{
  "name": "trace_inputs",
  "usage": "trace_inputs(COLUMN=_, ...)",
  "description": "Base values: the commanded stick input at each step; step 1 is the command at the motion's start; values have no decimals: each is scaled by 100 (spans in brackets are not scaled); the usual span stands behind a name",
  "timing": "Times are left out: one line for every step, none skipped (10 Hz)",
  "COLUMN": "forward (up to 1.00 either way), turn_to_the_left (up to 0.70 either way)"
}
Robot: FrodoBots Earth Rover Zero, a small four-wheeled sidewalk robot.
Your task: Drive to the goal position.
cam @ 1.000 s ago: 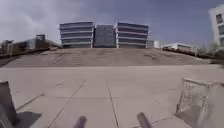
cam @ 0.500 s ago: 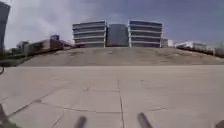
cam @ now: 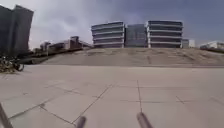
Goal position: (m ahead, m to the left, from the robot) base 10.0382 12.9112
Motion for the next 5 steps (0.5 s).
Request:
trace_inputs(forward=100, turn_to_the_left=40)
trace_inputs(forward=100, turn_to_the_left=40)
trace_inputs(forward=100, turn_to_the_left=0)
trace_inputs(forward=100, turn_to_the_left=0)
trace_inputs(forward=100, turn_to_the_left=0)
